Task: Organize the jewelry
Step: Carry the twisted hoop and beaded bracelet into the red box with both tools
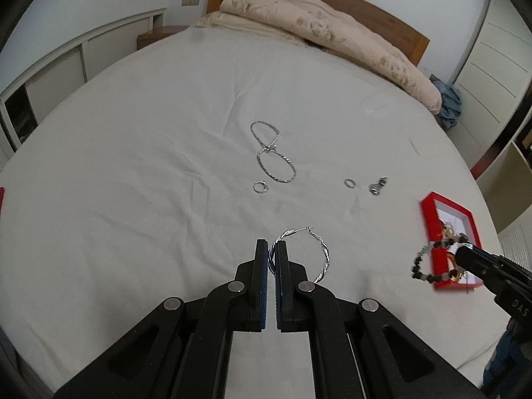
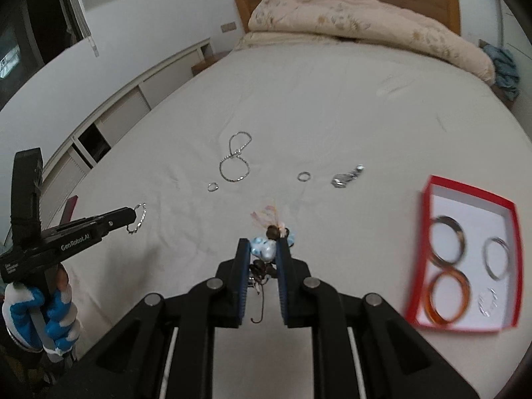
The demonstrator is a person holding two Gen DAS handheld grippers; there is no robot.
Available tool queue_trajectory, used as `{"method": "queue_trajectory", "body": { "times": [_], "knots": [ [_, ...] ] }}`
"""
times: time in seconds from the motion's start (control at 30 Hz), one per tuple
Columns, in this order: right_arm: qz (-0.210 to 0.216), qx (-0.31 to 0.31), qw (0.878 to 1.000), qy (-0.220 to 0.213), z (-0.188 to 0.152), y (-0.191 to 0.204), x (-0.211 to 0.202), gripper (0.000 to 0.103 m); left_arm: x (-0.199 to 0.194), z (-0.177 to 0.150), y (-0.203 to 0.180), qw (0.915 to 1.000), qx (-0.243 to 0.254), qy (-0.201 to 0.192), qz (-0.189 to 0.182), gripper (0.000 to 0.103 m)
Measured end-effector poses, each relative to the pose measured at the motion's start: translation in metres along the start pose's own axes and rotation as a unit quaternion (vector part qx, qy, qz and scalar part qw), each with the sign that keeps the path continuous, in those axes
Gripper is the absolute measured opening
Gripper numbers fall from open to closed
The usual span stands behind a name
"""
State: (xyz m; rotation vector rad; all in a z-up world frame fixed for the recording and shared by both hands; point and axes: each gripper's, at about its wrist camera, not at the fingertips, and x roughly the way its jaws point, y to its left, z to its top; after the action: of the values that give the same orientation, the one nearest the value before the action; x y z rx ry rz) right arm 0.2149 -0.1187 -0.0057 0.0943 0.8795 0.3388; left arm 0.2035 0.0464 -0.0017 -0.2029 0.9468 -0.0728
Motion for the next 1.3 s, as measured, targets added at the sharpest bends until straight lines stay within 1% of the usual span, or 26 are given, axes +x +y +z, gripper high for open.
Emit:
{"method": "queue_trajectory", "body": {
  "times": [0.23, 0.47, 0.63, 0.73, 1.0, 1.13, 1.3],
  "knots": [
    [-0.021, 0.021, 0.999, -0.036, -0.031, -0.015, -0.071, 0.014, -0.04, -0.019, -0.023, 0.9995, 0.014, -0.026, -0.013, 0.003],
    [-0.038, 0.041, 0.996, -0.07, -0.058, -0.031, -0.128, 0.014, -0.068, -0.035, -0.047, 0.9987, 0.025, -0.037, -0.027, 0.003],
    [-0.05, 0.052, 0.993, -0.09, -0.079, -0.046, -0.164, 0.014, -0.087, -0.045, -0.072, 0.9971, 0.041, -0.046, -0.044, 0.003],
    [-0.057, 0.062, 0.992, -0.099, -0.09, -0.059, -0.182, 0.014, -0.09, -0.05, -0.09, 0.9961, 0.054, -0.044, -0.053, 0.003],
    [-0.076, 0.087, 0.988, -0.106, -0.108, -0.101, -0.204, 0.014, -0.082, -0.056, -0.139, 0.9928, 0.095, -0.03, -0.067, 0.003],
    [-0.084, 0.095, 0.986, -0.105, -0.108, -0.121, -0.204, 0.014, -0.074, -0.055, -0.162, 0.9903, 0.116, -0.023, -0.073, 0.003],
    [-0.088, 0.1, 0.986, -0.101, -0.099, -0.141, -0.197, 0.014, -0.057, -0.046, -0.191, 0.9867, 0.134, -0.013, -0.091, 0.003]
  ]
}}
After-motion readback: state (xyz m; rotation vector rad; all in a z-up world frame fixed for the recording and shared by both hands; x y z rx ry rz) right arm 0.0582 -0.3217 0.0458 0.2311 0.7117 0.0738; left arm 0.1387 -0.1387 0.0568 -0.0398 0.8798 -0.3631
